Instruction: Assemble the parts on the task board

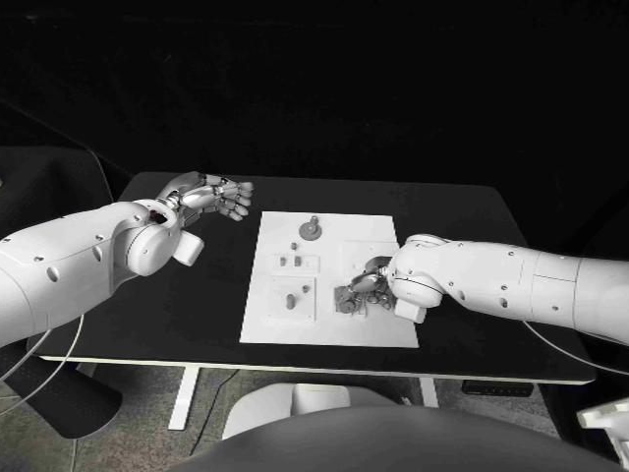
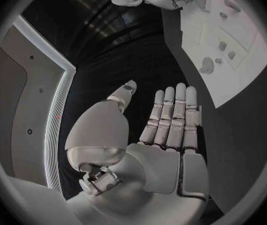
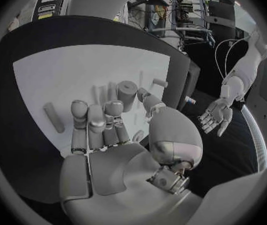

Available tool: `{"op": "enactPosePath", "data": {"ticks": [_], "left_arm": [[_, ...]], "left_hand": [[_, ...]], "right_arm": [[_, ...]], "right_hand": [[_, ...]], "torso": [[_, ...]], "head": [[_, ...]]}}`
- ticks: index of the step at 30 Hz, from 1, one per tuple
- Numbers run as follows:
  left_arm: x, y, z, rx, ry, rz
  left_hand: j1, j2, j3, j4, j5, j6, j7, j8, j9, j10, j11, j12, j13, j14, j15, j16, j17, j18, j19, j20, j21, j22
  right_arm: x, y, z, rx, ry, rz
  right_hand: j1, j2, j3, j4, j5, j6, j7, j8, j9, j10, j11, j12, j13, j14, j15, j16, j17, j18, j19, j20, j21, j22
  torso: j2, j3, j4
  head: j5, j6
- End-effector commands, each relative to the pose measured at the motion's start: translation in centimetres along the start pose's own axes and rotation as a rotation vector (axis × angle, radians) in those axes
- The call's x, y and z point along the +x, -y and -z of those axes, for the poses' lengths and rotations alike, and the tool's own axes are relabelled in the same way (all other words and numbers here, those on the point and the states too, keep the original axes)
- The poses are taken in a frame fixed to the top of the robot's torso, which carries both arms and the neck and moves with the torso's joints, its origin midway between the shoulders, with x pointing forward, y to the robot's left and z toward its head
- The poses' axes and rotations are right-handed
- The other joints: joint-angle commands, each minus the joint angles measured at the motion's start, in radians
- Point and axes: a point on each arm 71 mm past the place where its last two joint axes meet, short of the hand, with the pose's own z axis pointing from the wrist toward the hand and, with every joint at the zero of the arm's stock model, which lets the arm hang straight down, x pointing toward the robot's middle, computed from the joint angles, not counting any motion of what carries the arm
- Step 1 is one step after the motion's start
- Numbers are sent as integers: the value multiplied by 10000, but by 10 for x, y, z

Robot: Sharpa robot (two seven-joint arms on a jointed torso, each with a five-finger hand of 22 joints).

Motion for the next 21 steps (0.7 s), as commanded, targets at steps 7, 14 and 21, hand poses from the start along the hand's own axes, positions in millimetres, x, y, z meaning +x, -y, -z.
{"op": "enactPosePath", "data": {"ticks": [7, 14, 21], "left_arm": [[3, 2, -1, 84, -189, 17], [2, 2, 0, 74, -169, 14], [2, 2, -1, 67, -169, 14]], "left_hand": [[-105, 34, -66, 15, 30, 45, -18, -46, -3, 39, -9, -69, 11, -78, 33, -42, -14, -66, -56, 5, -70, 14], [-111, 34, -69, 17, 30, 45, -18, -47, -3, 37, -9, -71, 11, -83, 34, -44, -17, -67, -60, 5, -73, 14], [-115, 35, -72, 19, 30, 45, -18, -47, -3, 36, -9, -73, 11, -88, 34, -45, -19, -68, -63, 5, -76, 14]], "right_arm": [[2, -2, 2, -212, 88, 360], [4, -3, 2, -279, -116, 555], [1, -3, 1, -245, 188, 416]], "right_hand": [[8, -89, -14, -70, -30, 178, 95, 33, 6, -51, 1, 15, 18, -47, -48, 61, -9, 167, 25, 70, 887, 17], [371, 149, 261, -215, 1, 391, 59, 129, 34, 9, -27, 53, 40, -9, -76, 101, -4, 212, 58, 69, 923, 38], [992, 366, 583, -305, -68, 777, -3, 312, 123, 29, -26, 58, 52, -18, -96, 130, -1, 226, 26, 99, 949, 66]], "torso": [[3, -9, 14], [1, -15, 8], [3, -17, 17]], "head": [[-15, 2], [-23, 2], [-15, 2]]}}
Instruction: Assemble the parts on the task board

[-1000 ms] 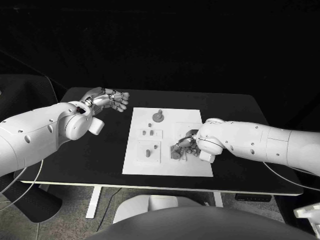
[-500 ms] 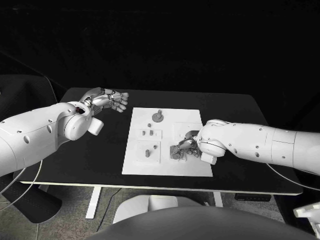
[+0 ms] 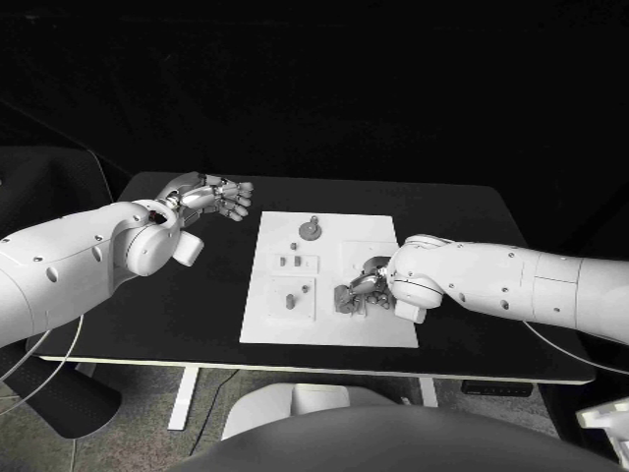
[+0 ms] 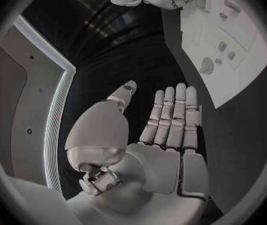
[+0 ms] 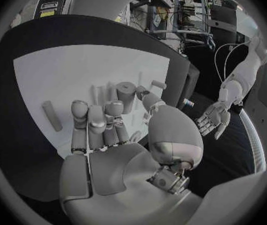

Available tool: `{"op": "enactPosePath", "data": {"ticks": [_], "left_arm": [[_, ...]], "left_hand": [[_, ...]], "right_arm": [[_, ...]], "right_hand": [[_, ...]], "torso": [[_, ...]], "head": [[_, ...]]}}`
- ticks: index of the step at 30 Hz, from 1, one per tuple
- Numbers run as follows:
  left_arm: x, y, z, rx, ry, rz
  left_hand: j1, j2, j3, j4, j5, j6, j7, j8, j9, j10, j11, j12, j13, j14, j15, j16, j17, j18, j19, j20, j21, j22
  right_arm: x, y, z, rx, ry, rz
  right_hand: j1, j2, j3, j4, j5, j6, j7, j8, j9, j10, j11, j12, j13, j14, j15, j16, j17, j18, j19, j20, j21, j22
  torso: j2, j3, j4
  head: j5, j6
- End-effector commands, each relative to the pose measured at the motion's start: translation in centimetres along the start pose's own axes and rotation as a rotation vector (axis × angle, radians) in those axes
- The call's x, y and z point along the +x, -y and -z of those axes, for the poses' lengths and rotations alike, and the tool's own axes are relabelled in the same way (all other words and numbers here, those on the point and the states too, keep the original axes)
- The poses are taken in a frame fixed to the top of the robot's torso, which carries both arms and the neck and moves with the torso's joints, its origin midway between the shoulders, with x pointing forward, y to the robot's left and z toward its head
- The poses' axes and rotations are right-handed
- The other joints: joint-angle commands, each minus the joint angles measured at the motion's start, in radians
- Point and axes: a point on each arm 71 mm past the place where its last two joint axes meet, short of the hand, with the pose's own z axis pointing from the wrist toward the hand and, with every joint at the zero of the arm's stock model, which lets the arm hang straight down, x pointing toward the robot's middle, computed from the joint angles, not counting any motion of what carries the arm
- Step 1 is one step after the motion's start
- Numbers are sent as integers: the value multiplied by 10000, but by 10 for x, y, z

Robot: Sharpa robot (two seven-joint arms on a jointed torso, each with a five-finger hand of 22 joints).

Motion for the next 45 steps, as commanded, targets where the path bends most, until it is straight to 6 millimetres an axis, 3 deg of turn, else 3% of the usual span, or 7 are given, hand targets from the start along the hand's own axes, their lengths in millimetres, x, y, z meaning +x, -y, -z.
{"op": "enactPosePath", "data": {"ticks": [1, 8, 13, 20, 26, 34, 45], "left_arm": [[2, 2, 0, 81, -141, 11], [2, 2, 0, 79, -146, 12], [2, 2, 0, 76, -146, 12], [3, 2, -1, 70, -166, 14], [2, 2, 0, 29, -172, 15], [2, 2, -1, 26, -180, 15], [2, 2, 0, 8, -180, 9]], "left_hand": [[-82, 1, -49, -3, 30, 45, -18, -47, -3, 36, -9, -34, 12, -62, 7, -46, -10, -65, -64, 5, -36, 14], [-85, 2, -51, -2, 30, 45, -18, -48, -3, 35, -9, -36, 12, -65, 8, -47, -12, -66, -67, 5, -38, 14], [-87, 3, -52, -1, 30, 46, -18, -48, -3, 34, -9, -37, 12, -68, 8, -48, -13, -66, -69, 5, -40, 14], [-92, 5, -55, 2, 30, 45, -18, -49, -4, 33, -8, -39, 12, -72, 8, -49, -15, -67, -72, 6, -43, 14], [-97, 5, -57, 4, 30, 44, -18, -50, -4, 31, -8, -41, 12, -75, 9, -50, -17, -68, -75, 6, -45, 14], [-103, 4, -62, 6, 29, 41, -17, -52, -5, 27, -7, -45, 11, -81, 10, -52, -20, -70, -80, 7, -49, 14], [-110, 1, -67, 7, 28, 35, -16, -56, -6, 20, -7, -51, 10, -89, 10, -54, -24, -72, -86, 7, -54, 14]], "right_arm": [[-1, -1, -1, -89, 177, 114], [-4, -1, -2, -37, 575, -13], [-2, -3, -3, -61, 282, 94], [3, -4, -3, -36, -294, 244], [3, -2, -3, -49, -383, 172], [2, -4, -3, -258, -227, -29], [-2, -1, -3, -240, -19, -152]], "right_hand": [[305, 101, 98, -16, -112, 478, 307, 86, 59, 39, -30, 65, 17, 27, -64, 61, 2, 101, -11, 64, 958, 27], [748, 298, 328, -29, -166, 660, 263, 183, 127, 127, -57, 98, 33, 78, -85, 108, 15, 121, 15, 69, 1012, 62], [781, 304, 350, -19, -175, 691, 259, 200, 138, 147, -61, 106, 37, 93, -88, 118, 18, 122, 25, 71, 1022, 68], [475, -2, 193, 164, -225, 694, 279, 184, 152, 182, -45, 90, 29, 121, -75, 130, 15, 81, 43, 116, 1039, 87], [229, -138, 106, 261, -234, 620, 296, 129, 140, 146, -26, 49, 14, 100, -62, 109, 3, 67, 29, 135, 1020, 85], [-611, -577, -157, 488, -249, 470, 330, 6, 115, 88, -2, -8, -1, 55, -34, 65, -24, 64, 0, 154, 969, 73], [-1034, -746, -265, 581, -250, 386, 344, -58, 97, 52, 3, -28, -3, 31, -27, 45, -36, 74, -17, 155, 940, 63]], "torso": [[3, -7, 4], [11, -6, 13], [-2, 1, 0], [7, 5, -8], [0, -4, -2], [4, 0, 4], [6, 7, -6]], "head": [[3, 2], [6, 2], [22, 2], [8, 2], [-11, 2], [-24, 2], [-30, 2]]}}
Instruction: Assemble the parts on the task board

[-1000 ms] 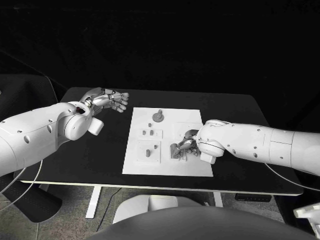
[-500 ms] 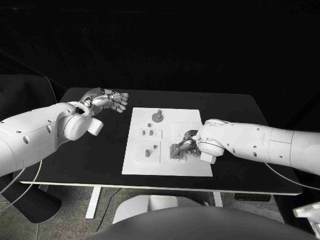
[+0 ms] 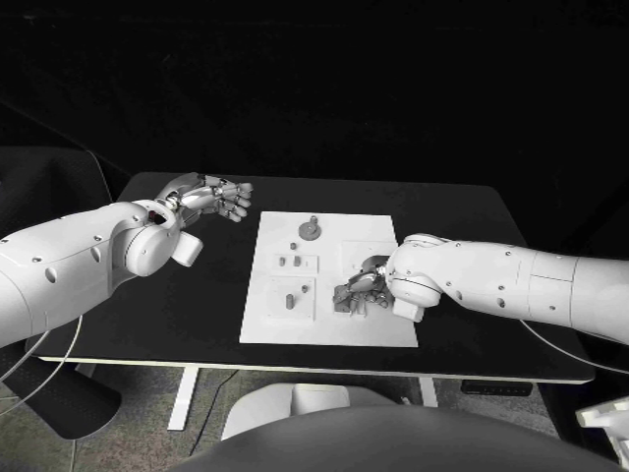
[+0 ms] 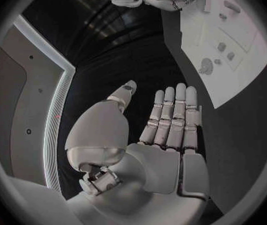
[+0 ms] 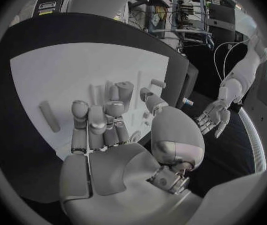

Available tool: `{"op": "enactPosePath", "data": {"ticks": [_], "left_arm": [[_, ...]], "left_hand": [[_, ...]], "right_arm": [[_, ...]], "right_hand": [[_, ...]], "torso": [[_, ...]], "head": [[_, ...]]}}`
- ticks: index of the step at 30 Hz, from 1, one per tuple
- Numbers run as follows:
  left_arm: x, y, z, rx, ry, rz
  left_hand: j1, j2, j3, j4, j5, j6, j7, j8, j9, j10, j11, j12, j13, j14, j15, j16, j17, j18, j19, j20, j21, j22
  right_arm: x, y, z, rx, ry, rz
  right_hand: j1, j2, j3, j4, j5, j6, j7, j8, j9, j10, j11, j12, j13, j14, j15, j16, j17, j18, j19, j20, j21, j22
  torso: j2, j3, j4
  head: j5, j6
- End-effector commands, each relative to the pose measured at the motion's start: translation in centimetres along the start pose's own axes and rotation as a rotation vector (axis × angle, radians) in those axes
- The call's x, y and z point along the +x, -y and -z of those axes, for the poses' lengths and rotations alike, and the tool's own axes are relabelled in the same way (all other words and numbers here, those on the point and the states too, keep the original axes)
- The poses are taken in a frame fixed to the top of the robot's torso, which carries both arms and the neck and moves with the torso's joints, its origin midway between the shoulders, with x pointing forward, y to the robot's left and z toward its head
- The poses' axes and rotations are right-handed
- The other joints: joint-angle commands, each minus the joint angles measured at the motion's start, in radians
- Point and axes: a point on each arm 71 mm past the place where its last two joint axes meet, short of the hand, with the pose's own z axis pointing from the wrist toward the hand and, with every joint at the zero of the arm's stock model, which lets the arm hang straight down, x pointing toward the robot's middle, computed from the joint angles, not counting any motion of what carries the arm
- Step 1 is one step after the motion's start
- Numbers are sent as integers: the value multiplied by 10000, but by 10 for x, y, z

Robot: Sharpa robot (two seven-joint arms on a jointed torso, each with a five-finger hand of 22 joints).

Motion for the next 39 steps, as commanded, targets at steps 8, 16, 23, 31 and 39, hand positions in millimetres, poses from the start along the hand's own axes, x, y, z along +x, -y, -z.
{"op": "enactPosePath", "data": {"ticks": [8, 16, 23, 31, 39], "left_arm": [[2, 2, 0, 61, -158, 7], [2, 1, 0, 46, -152, 6], [2, 1, 0, 22, -197, 11], [2, 1, 0, 13, -203, 14], [2, 1, 0, 12, -209, 15]], "left_hand": [[-115, -1, -72, 8, 28, 30, -16, -60, -8, 15, -6, -56, 9, -78, -5, -56, -19, -70, -91, 7, -58, 14], [-118, -1, -74, 8, 29, 26, -15, -62, -9, 11, -6, -61, 8, -83, -5, -57, -22, -71, -95, 7, -61, 14], [-118, 1, -75, 8, 29, 24, -15, -64, -9, 8, -5, -63, 8, -86, -5, -58, -24, -72, -98, 7, -63, 14], [-119, 4, -75, 9, 30, 21, -15, -66, -10, 4, -5, -67, 7, -90, -5, -59, -26, -72, -101, 7, -66, 15], [-120, 6, -76, 9, 31, 18, -15, -68, -11, 2, -5, -70, 7, -93, -4, -60, -28, -73, -104, 7, -68, 15]], "right_arm": [[-5, 4, -1, -38, 221, -46], [-7, 6, 0, -106, 422, 176], [-4, 2, 2, -399, 292, 273], [-1, 0, 4, -582, 214, 847], [2, -2, 3, -638, 85, 1118]], "right_hand": [[-96, 11, -72, -8, -60, 162, 253, -50, -11, -72, 20, -67, -9, -65, 0, -51, -15, 71, -17, 84, 939, -14], [116, 263, 135, -240, -80, 202, 233, -24, 19, -59, -12, -37, 12, -54, -25, -30, -4, 123, -12, 49, 959, -1], [908, 454, 557, -570, -82, 379, 188, 101, 137, 6, -47, 21, 48, -27, -71, 22, 25, 155, -9, 31, 1029, 48], [808, -13, 332, -516, -113, 345, 206, 86, 162, -23, -20, 3, 46, -56, -55, 14, 24, 114, -48, 61, 1027, 60], [848, -86, 293, -557, -113, 324, 207, 76, 165, -48, -16, -8, 44, -71, -53, 8, 24, 114, -67, 60, 1021, 61]], "torso": [[2, 6, -7], [0, 6, -4], [-1, -3, 17], [-1, -9, 6], [-2, -7, -1]], "head": [[-31, 2], [-43, 2], [-54, 2], [-36, 2], [-23, 2]]}}
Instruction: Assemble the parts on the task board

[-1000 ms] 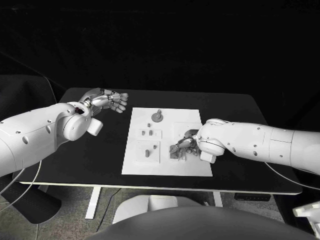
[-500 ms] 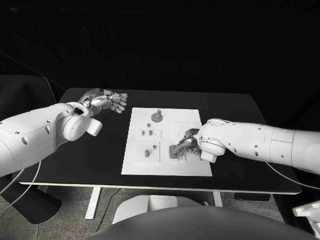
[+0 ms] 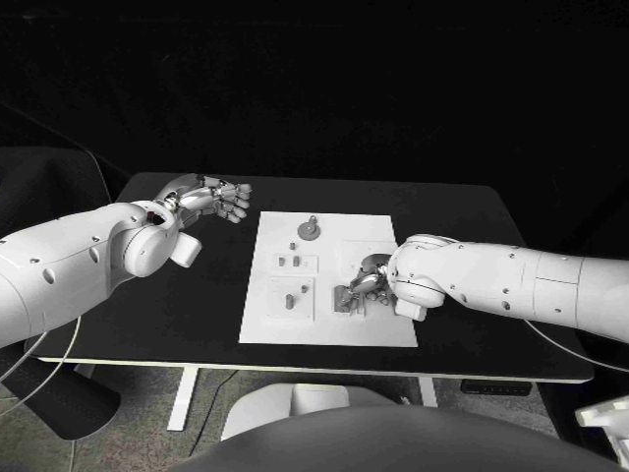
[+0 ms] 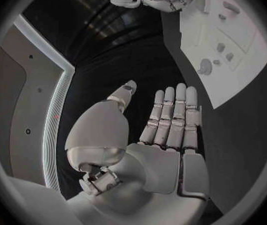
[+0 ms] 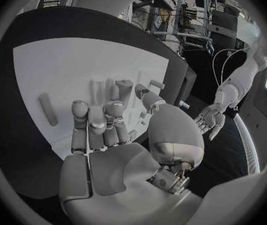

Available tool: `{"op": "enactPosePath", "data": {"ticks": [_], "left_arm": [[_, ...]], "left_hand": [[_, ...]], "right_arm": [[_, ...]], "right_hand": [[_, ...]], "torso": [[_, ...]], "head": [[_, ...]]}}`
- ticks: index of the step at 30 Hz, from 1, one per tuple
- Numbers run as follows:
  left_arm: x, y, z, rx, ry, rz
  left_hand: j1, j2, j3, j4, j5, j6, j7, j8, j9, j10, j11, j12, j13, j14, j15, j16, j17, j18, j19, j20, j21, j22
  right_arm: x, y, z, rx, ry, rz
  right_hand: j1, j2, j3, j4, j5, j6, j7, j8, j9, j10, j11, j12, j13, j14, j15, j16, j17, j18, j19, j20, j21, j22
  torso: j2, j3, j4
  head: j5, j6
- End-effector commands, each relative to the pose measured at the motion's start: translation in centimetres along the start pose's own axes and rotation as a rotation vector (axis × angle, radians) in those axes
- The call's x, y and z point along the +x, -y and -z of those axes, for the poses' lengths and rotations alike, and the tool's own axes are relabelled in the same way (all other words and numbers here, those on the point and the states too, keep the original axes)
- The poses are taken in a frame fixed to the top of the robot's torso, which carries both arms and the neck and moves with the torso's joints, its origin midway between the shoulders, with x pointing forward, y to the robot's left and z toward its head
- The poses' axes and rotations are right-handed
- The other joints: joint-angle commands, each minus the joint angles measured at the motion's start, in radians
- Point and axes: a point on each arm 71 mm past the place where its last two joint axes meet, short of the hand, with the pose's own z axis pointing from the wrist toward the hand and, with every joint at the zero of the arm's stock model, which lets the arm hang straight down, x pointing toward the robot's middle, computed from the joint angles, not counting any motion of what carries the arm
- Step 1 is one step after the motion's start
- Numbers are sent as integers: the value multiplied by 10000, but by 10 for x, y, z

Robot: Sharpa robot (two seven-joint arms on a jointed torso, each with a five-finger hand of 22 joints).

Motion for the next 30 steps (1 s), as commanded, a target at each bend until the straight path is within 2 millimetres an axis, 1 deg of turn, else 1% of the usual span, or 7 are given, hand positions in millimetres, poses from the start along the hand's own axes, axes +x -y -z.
{"op": "enactPosePath", "data": {"ticks": [1, 4, 5, 9, 17, 20, 30], "left_arm": [[3, 2, -1, 89, -177, 10], [3, 2, -1, 93, -185, 11], [3, 2, -1, 92, -182, 11], [2, 2, -1, 84, -180, 11], [3, 2, -1, 104, -176, 6], [3, 2, -1, 111, -185, 4], [3, 2, -1, 117, -177, 2]], "left_hand": [[-121, 7, -76, 9, 31, 18, -15, -68, -11, 1, -5, -70, 7, -80, -18, -60, -12, -56, -69, -29, -68, 15], [-121, 8, -76, 9, 31, 17, -15, -69, -11, 0, -5, -71, 7, -82, -18, -60, -12, -56, -70, -29, -69, 15], [-121, 8, -76, 9, 31, 17, -15, -69, -11, 0, -5, -72, 7, -82, -18, -60, -13, -56, -70, -29, -69, 15], [-122, 10, -76, 10, 31, 16, -15, -70, -11, -2, -5, -73, 7, -84, -18, -60, -14, -57, -72, -29, -71, 15], [-123, 15, -77, 11, 32, 14, -15, -71, -12, -4, -5, -76, 7, -87, -18, -61, -16, -58, -75, -29, -73, 16], [-124, 16, -77, 11, 32, 14, -15, -72, -12, -4, -5, -77, 7, -88, -17, -61, -16, -58, -75, -29, -74, 16], [-124, 20, -77, 11, 33, 12, -15, -73, -12, -6, -5, -79, 7, -91, -17, -61, -18, -58, -78, -29, -76, 16]], "right_arm": [[4, -4, 0, -211, -185, 604], [3, -4, -1, -135, -147, 794], [3, -3, -1, -88, -172, 777], [1, 0, -3, 37, -160, 780], [2, 0, -5, 135, -75, 823], [1, 0, -5, 141, 5, 796], [-1, 0, -5, 188, 264, 665]], "right_hand": [[26, -116, -55, -4, -64, 160, 202, 11, 17, -55, -15, -10, 5, -23, -37, 7, 10, 124, -36, 23, 1020, 15], [247, -96, -45, -64, -54, 156, 195, 14, 33, -82, -16, -14, 8, -46, -38, 3, 12, 135, -62, 15, 1016, 19], [492, -41, -5, -74, -48, 178, 188, 31, 56, -92, -17, -9, 14, -55, -41, 7, 16, 144, -73, 9, 1020, 26], [952, 82, 111, -64, -35, 243, 174, 76, 107, -84, -23, 8, 28, -54, -46, 19, 23, 154, -71, 3, 1033, 40], [1202, 150, 190, -62, -26, 283, 165, 102, 136, -65, -28, 21, 36, -46, -49, 29, 27, 157, -63, 3, 1042, 49], [1256, 190, 214, -48, -22, 296, 163, 110, 144, -57, -29, 25, 38, -42, -49, 31, 28, 157, -57, 4, 1046, 51], [1277, 240, 228, -12, -22, 320, 161, 124, 156, -38, -31, 33, 42, -29, -49, 37, 29, 154, -43, 8, 1053, 55]], "torso": [[1, -1, -1], [1, -3, 10], [0, -2, 10], [-2, -3, 3], [2, 6, 5], [-2, 0, 2], [2, 3, -5]], "head": [[4, 2], [-6, 2], [-8, 2], [-3, 2], [15, 2], [18, 2], [16, 2]]}}
